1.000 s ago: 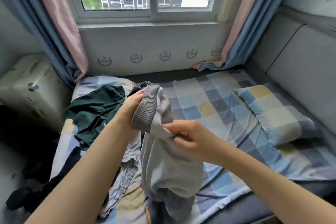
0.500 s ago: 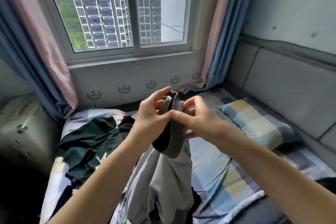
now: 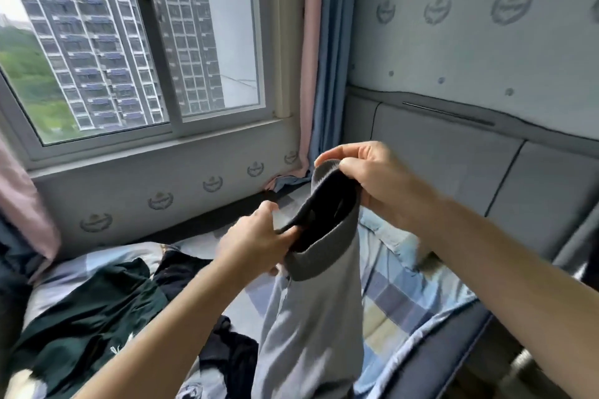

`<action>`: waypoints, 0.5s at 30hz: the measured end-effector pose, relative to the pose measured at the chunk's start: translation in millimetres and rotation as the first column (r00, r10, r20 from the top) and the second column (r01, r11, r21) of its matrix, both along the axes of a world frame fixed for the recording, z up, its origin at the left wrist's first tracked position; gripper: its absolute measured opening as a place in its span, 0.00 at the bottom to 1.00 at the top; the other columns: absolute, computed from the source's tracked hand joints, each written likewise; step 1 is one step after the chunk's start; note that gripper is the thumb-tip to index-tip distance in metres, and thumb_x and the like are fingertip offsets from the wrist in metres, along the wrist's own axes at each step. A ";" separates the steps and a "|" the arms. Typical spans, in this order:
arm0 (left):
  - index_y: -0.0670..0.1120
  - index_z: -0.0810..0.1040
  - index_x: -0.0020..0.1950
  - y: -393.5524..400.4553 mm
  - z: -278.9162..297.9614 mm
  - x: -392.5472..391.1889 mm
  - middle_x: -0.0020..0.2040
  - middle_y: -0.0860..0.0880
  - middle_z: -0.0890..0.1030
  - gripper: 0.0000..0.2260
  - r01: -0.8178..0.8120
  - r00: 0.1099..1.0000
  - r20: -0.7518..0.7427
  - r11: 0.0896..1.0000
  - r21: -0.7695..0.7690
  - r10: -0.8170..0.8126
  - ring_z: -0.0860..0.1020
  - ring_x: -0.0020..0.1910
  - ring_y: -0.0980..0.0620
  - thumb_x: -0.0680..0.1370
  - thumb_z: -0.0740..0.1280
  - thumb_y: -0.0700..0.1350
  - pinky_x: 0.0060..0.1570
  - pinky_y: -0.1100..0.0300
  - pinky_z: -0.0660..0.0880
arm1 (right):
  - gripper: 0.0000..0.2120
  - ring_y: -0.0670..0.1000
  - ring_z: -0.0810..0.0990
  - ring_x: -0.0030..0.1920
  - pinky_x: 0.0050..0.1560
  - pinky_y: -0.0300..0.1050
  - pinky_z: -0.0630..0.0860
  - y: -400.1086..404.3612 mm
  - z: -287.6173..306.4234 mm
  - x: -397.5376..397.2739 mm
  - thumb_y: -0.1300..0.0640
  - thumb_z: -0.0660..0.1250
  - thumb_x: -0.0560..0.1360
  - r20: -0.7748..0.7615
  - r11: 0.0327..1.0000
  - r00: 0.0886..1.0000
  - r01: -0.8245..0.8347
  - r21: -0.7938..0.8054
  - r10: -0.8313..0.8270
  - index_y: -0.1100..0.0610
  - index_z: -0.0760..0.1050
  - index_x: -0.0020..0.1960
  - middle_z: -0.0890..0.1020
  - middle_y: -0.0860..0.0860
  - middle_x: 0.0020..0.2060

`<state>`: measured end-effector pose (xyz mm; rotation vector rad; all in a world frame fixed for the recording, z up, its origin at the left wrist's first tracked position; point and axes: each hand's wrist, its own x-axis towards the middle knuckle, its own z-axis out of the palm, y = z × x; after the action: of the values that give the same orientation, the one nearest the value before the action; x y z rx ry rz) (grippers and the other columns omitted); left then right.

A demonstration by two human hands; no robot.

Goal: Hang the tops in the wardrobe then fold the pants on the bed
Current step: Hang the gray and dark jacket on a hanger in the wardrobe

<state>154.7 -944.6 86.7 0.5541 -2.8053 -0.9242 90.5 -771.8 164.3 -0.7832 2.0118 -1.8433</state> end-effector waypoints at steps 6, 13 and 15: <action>0.57 0.75 0.37 53.0 49.6 -34.9 0.36 0.55 0.72 0.05 0.196 0.908 -0.322 0.951 -0.240 -0.269 0.78 0.42 0.42 0.72 0.68 0.55 0.36 0.56 0.68 | 0.19 0.50 0.75 0.30 0.35 0.43 0.76 63.7 50.5 12.4 0.70 0.52 0.74 -0.123 0.997 0.992 -0.021 -0.075 0.011 0.58 0.81 0.45 0.77 0.53 0.29; 0.38 0.78 0.33 146.0 101.0 -67.8 0.28 0.44 0.72 0.09 0.317 0.855 -0.472 0.937 0.149 -0.215 0.69 0.31 0.47 0.74 0.66 0.36 0.31 0.59 0.67 | 0.15 0.51 0.77 0.33 0.34 0.42 0.76 212.9 78.4 27.4 0.67 0.64 0.69 -0.112 0.992 0.986 0.123 -0.001 -0.122 0.56 0.77 0.53 0.77 0.56 0.36; 0.33 0.80 0.41 195.8 116.3 -69.4 0.33 0.42 0.74 0.08 0.411 0.868 -0.450 0.812 0.415 -0.209 0.73 0.32 0.48 0.77 0.64 0.34 0.27 0.63 0.71 | 0.18 0.58 0.80 0.40 0.46 0.49 0.80 262.0 72.8 36.0 0.67 0.69 0.71 -0.244 0.953 0.952 0.234 0.194 -0.184 0.51 0.76 0.57 0.79 0.59 0.41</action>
<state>85.3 -748.8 202.9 -0.0749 -2.3188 -1.6491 126.5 -509.8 237.1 -0.7651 2.4791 -1.6571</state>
